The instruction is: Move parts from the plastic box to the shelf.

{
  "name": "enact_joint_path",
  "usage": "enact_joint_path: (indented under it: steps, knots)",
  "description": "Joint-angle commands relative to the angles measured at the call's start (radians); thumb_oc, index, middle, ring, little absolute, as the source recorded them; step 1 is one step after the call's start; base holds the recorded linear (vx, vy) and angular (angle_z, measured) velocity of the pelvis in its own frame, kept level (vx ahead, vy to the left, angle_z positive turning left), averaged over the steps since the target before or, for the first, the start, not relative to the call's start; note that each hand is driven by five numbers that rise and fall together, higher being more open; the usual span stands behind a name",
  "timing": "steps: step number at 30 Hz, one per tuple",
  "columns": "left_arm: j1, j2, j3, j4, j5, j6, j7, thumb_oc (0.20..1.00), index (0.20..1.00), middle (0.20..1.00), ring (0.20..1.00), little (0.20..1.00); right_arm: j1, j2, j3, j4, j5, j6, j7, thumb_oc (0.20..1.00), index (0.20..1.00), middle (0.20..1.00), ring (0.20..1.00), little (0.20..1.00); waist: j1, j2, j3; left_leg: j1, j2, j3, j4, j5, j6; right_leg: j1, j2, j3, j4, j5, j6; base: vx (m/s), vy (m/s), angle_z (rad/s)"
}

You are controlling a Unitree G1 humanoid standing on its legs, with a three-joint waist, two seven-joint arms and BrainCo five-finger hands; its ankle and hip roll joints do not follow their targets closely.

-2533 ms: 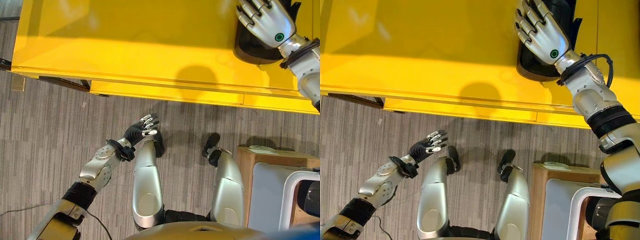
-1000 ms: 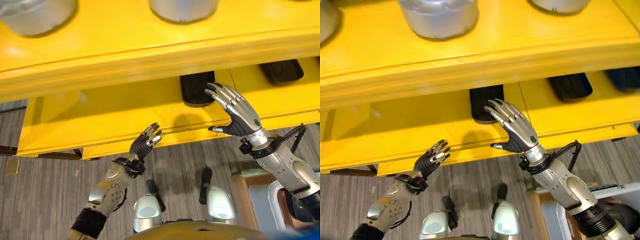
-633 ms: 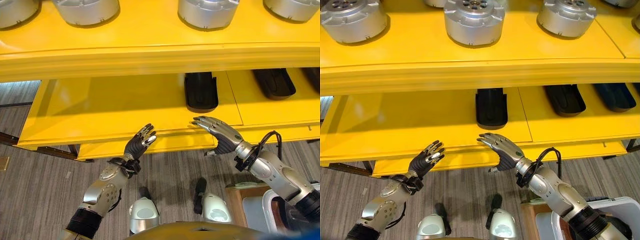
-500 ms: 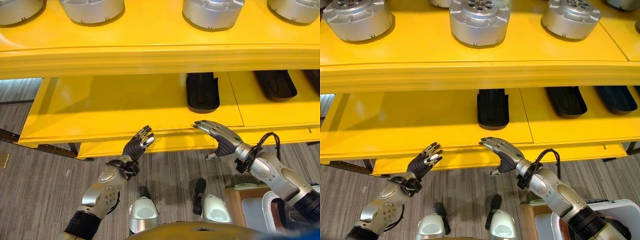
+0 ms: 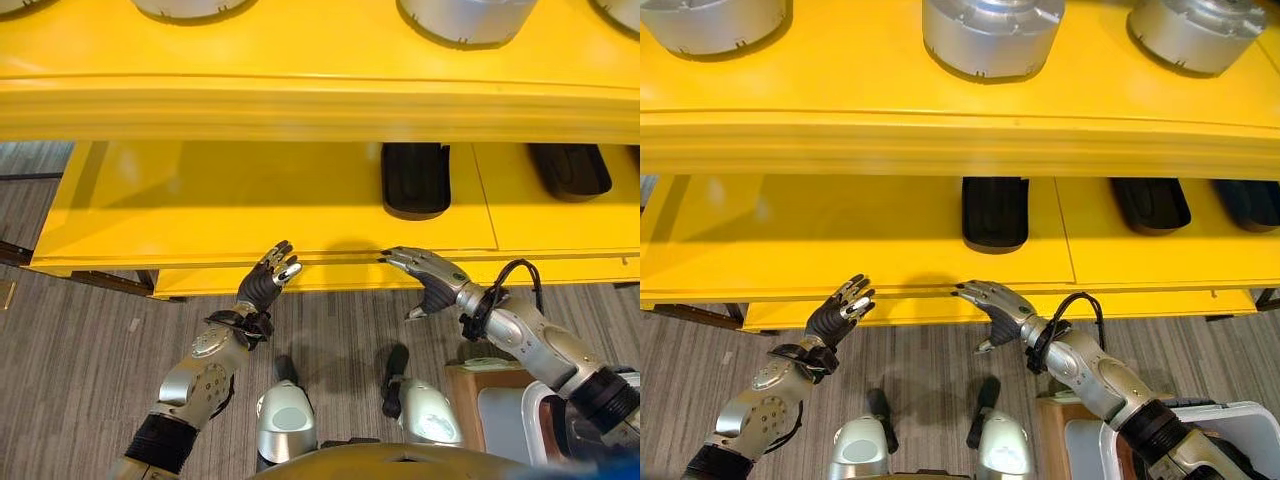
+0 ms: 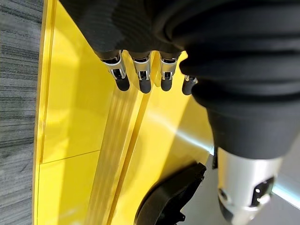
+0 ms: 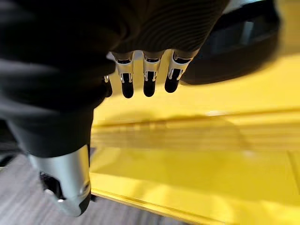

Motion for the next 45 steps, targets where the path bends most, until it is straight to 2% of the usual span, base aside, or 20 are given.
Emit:
enact_joint_path:
  steps: [1,7,12,16,21,25,35,45]
  knots:
    - [-0.029,0.008,0.007,-0.078,0.018,-0.064,0.004,1.000,1.000,1.000,1.000,1.000,-0.054,0.041,-0.008,-0.076,-0.044,0.003,-0.069,1.000,1.000,1.000,1.000,1.000,0.015,0.009,0.005,-0.035,0.019,-0.010,0.122,-0.076,0.032,0.036,-0.062,-0.012,0.135,-0.120,0.107,-0.03,0.022,-0.03]
    - [-0.051,0.008,0.014,-0.083,0.071,-0.100,0.003,1.000,1.000,1.000,1.000,1.000,-0.102,0.065,-0.015,-0.027,-0.125,0.052,-0.179,1.000,1.000,1.000,1.000,1.000,0.022,0.024,0.049,-0.083,0.016,-0.028,0.150,-0.080,0.034,-0.014,-0.064,-0.005,0.181,-0.133,0.108,-0.07,0.018,0.01]
    - [-0.067,-0.005,0.009,-0.068,0.063,-0.116,-0.002,1.000,1.000,1.000,1.000,1.000,-0.109,0.067,-0.037,0.014,-0.166,0.075,-0.257,1.000,1.000,1.000,1.000,1.000,0.017,0.041,0.079,-0.118,0.012,-0.037,0.158,-0.073,0.035,-0.057,-0.070,-0.005,0.216,-0.142,0.107,-0.07,0.036,0.05]
    - [-0.070,-0.008,0.009,-0.063,0.092,-0.109,-0.013,1.000,1.000,1.000,1.000,1.000,-0.115,0.071,-0.049,0.041,-0.181,0.099,-0.295,1.000,1.000,1.000,1.000,1.000,0.018,0.049,0.086,-0.125,0.008,-0.043,0.161,-0.073,0.037,-0.070,-0.075,-0.007,0.233,-0.148,0.105,-0.01,0.004,0.01]
    - [-0.079,-0.011,0.001,-0.059,0.088,-0.100,-0.028,1.000,1.000,1.000,1.000,1.000,-0.124,0.076,-0.060,0.047,-0.201,0.117,-0.289,1.000,1.000,1.000,1.000,1.000,0.016,0.053,0.089,-0.133,0.007,-0.044,0.161,-0.071,0.036,-0.084,-0.081,-0.010,0.243,-0.147,0.106,0.00,0.000,0.00]
    - [-0.089,-0.015,-0.011,-0.055,0.094,-0.085,-0.040,1.000,1.000,1.000,1.000,1.000,-0.132,0.084,-0.068,0.073,-0.188,0.177,-0.308,1.000,1.000,1.000,1.000,1.000,0.014,0.055,0.094,-0.134,0.004,-0.044,0.163,-0.074,0.041,-0.093,-0.084,-0.011,0.258,-0.153,0.105,0.01,0.006,0.02]
    - [-0.094,-0.021,-0.017,-0.040,0.100,-0.073,-0.064,1.000,1.000,1.000,1.000,1.000,-0.116,0.111,-0.084,0.121,-0.202,0.191,-0.297,1.000,1.000,1.000,1.000,1.000,0.012,0.057,0.103,-0.146,0.001,-0.047,0.181,-0.080,0.046,-0.111,-0.090,-0.008,0.284,-0.157,0.103,0.01,-0.001,0.02]
    - [-0.109,-0.020,-0.020,-0.015,0.116,-0.059,-0.067,1.000,1.000,1.000,1.000,1.000,-0.174,0.135,-0.047,0.203,-0.208,0.235,-0.268,1.000,1.000,1.000,1.000,1.000,0.025,0.058,0.112,-0.162,0.002,-0.048,0.216,-0.095,0.053,-0.124,-0.099,-0.014,0.314,-0.166,0.099,0.02,-0.012,-0.02]
